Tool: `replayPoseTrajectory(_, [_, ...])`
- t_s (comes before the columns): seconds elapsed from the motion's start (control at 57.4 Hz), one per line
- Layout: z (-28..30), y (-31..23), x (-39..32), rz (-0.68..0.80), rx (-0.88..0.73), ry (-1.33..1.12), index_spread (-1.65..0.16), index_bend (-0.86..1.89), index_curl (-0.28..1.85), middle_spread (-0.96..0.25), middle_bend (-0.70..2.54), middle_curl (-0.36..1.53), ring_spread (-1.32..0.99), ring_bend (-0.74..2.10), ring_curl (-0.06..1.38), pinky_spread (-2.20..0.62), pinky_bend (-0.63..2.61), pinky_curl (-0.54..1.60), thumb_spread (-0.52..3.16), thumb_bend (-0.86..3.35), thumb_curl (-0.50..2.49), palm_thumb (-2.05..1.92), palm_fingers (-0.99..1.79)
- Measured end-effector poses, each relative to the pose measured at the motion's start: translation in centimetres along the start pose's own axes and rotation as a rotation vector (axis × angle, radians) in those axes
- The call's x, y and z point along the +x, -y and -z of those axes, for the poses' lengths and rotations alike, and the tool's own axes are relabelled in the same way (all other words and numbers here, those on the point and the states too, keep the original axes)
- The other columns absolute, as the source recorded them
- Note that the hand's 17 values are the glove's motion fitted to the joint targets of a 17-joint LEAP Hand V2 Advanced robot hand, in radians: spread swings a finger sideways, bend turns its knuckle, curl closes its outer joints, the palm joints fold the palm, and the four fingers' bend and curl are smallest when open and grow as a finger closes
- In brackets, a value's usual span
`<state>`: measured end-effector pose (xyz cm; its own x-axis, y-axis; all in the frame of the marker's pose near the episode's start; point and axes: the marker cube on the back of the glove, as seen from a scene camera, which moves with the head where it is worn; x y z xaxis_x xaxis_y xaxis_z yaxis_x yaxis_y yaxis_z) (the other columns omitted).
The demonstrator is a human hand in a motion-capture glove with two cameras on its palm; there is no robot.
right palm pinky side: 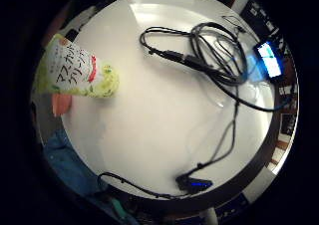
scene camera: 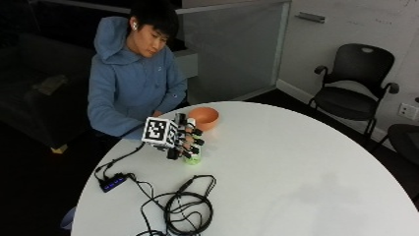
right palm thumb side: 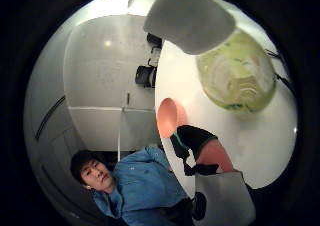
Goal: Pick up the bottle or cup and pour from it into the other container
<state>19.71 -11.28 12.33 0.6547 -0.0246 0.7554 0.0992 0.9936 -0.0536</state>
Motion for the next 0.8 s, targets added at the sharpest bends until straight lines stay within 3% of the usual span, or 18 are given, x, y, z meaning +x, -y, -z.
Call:
replayPoseTrajectory(0.226, [-2.6, 2.4, -1.1, 0.090, 0.155, 0.282, -0.31, 0.11, 0.21, 0.07, 0.21, 0.32, 0.15, 0.60, 0.31, 0.26, 0.71, 0.29, 0.88, -0.01, 0.38, 0.70, 0.44])
replayPoseTrajectory(0.383, [-3.7, 3.5, -1.9, 0.120, 0.252, 0.380, -0.17, 0.23, 0.30, 0.08, 0.29, 0.37, 0.05, 0.52, 0.30, 0.19, 0.61, 0.28, 0.82, 0.07, 0.46, 0.98, 0.88])
replayPoseTrajectory(0.801, [-4.6, 5.3, -4.2, 0.042, 0.255, 0.364, -0.08, 0.15, 0.37, 0.02, 0.28, 0.45, -0.12, 0.46, 0.39, -0.02, 0.47, 0.29, 0.32, -0.03, 0.62, 1.13, 1.08])
